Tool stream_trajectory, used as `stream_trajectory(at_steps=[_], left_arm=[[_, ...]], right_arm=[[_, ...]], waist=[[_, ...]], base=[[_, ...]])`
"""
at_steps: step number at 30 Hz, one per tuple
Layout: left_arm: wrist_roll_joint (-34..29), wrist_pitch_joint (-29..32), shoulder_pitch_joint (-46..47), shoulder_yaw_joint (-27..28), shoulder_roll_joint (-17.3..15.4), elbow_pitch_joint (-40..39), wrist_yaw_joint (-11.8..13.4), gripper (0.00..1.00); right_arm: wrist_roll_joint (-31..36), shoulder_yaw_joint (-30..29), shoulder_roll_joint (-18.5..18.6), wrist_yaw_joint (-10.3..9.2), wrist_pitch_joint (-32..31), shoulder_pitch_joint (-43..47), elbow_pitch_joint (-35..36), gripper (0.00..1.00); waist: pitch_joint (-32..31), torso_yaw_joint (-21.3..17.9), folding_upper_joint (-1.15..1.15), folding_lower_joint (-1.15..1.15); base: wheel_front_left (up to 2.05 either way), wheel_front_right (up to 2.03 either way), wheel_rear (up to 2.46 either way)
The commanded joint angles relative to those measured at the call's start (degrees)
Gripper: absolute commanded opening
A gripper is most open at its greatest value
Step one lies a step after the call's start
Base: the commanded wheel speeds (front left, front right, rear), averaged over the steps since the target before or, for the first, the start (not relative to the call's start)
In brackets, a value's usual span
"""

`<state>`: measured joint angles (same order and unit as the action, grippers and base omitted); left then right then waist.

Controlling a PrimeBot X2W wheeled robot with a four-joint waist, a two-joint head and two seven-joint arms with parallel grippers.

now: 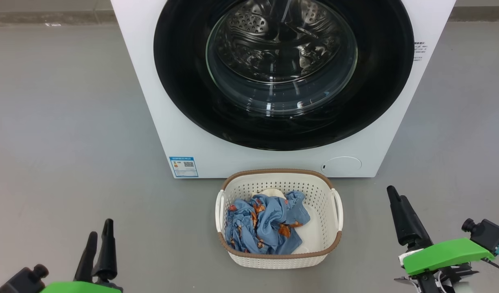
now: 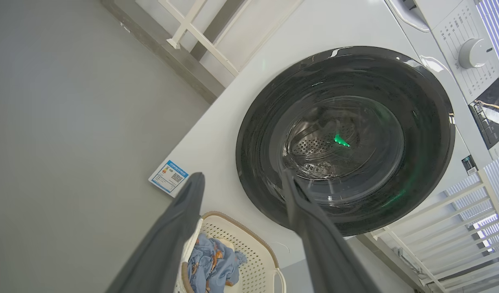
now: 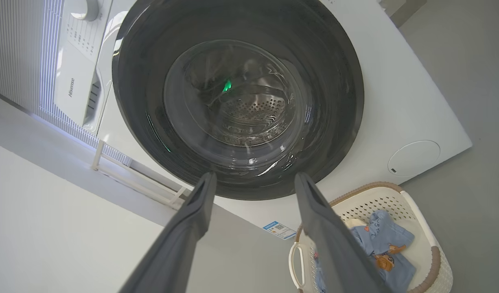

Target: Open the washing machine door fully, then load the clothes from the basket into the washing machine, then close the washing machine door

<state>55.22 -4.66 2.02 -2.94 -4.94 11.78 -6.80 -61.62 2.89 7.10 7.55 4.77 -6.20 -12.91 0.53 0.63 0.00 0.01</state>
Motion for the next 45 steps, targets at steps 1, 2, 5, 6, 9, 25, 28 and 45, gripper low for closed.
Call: stream_trajectory(at_steps=[1,2,5,6,9,25,28,45], left_arm=[[-3.86,-0.93,2.91,1.07,-1.13,-1.25,-0.39,1.00],[-3.86,-0.93,2.91,1.07,-1.13,-1.25,-0.39,1.00],[-7.86,-1.45,2.98,1.28,-0.90,-1.11,-0.40,1.00],[-9.04,-1.61,2.99,1.29,-0.81,-1.10,-0.40,1.00],[-12.17,-2.13,2.99,1.35,-0.49,-1.19,-0.42,1.00],[-24.61,-4.88,3.15,1.80,0.42,-0.42,-0.50,1.00],[-25.90,-5.39,3.10,2.17,0.65,-0.51,-0.52,1.00],[-34.62,-8.31,3.23,0.90,0.11,-0.91,-0.62,1.00]], right_arm=[[3.33,1.24,0.87,-0.04,1.04,-3.20,1.43,1.00],[3.33,1.24,0.87,-0.04,1.04,-3.20,1.43,1.00],[6.63,1.57,1.07,-0.04,1.55,-3.41,1.08,1.00],[7.74,1.62,1.10,-0.04,1.71,-3.46,0.91,1.00],[10.98,1.31,0.89,-0.04,2.21,-3.61,0.62,1.00],[24.98,2.18,0.61,-0.05,4.90,-4.66,0.27,1.00],[26.92,2.46,0.70,-0.05,5.40,-4.82,0.31,1.00],[37.59,3.81,1.41,-0.06,8.25,-6.02,0.09,1.00]], waist=[[0.01,0.06,0.00,0.00],[0.01,0.06,0.00,0.00],[-0.01,0.14,0.00,0.00],[-0.02,0.17,0.00,0.00],[-0.07,0.25,0.00,0.00],[-0.42,0.41,0.00,0.00],[-0.50,0.39,0.00,0.00],[-0.40,0.75,0.00,0.00]], base=[[0.00,0.00,0.00],[0.00,0.00,0.00],[0.00,0.00,0.00],[0.00,0.00,0.00],[0.00,0.00,0.00],[0.00,0.00,0.00],[0.00,0.00,0.00],[0.00,0.00,0.00]])
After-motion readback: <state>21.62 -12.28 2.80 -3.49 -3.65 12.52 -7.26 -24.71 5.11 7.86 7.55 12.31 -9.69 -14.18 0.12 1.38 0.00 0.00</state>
